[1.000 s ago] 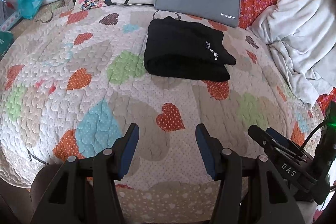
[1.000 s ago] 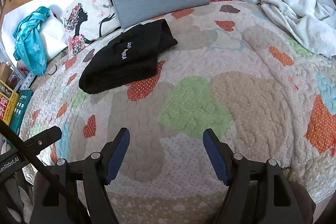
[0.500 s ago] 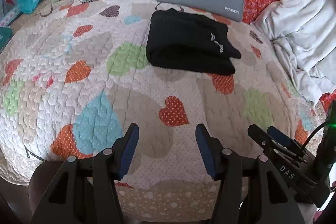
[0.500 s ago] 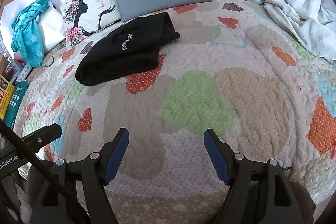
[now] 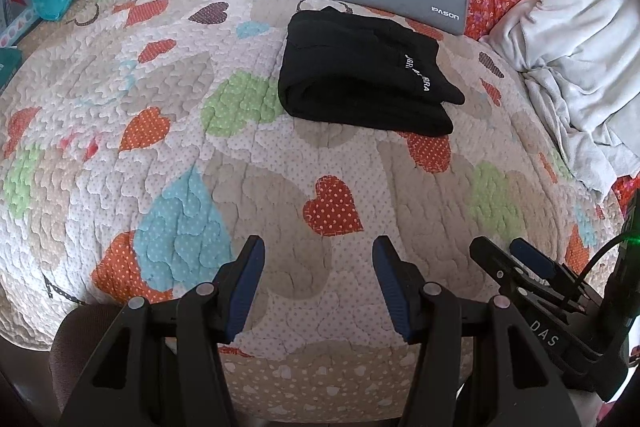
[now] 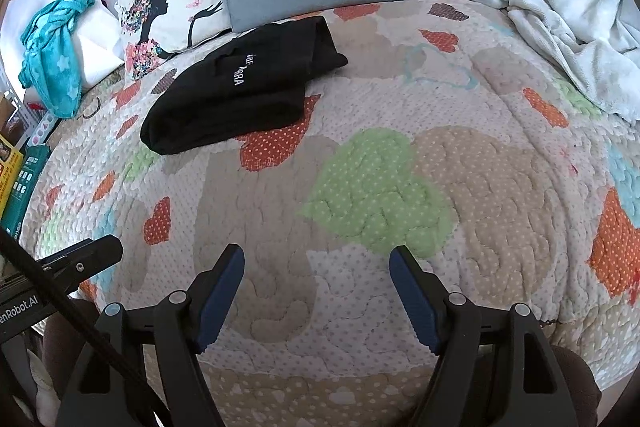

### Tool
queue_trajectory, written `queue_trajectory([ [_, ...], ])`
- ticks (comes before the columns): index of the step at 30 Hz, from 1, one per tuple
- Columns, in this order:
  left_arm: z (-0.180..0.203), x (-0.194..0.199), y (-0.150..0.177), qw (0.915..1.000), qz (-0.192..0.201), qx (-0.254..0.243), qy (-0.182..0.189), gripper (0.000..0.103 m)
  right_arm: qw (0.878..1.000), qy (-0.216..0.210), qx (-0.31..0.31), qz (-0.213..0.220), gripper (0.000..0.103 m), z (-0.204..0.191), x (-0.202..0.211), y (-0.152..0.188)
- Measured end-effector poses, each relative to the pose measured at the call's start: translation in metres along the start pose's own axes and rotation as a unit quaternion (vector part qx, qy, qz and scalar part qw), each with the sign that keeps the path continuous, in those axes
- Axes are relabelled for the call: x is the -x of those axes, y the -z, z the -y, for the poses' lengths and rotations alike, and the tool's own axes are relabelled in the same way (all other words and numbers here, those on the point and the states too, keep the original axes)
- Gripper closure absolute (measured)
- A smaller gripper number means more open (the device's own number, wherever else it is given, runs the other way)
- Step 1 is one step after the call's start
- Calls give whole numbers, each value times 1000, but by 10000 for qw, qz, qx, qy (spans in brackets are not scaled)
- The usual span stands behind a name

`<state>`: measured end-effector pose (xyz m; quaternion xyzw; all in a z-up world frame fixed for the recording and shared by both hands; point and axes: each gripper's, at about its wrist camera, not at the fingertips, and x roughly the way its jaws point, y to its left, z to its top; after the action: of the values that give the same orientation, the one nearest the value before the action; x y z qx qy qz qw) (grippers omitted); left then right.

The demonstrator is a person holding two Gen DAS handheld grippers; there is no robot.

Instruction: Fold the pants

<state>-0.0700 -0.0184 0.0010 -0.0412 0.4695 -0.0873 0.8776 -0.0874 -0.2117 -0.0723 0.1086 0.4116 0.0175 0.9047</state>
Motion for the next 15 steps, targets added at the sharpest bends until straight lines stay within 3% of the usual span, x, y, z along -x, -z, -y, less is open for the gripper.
queue_trajectory([
  [9,-9,14,-9,9991,375,164,103,48,9999,42,82,57,23,-3,2,0],
  [15,-24,5,-49,9979,306,404,393,48,9988,-409,-253,95,23,10,1,-36],
])
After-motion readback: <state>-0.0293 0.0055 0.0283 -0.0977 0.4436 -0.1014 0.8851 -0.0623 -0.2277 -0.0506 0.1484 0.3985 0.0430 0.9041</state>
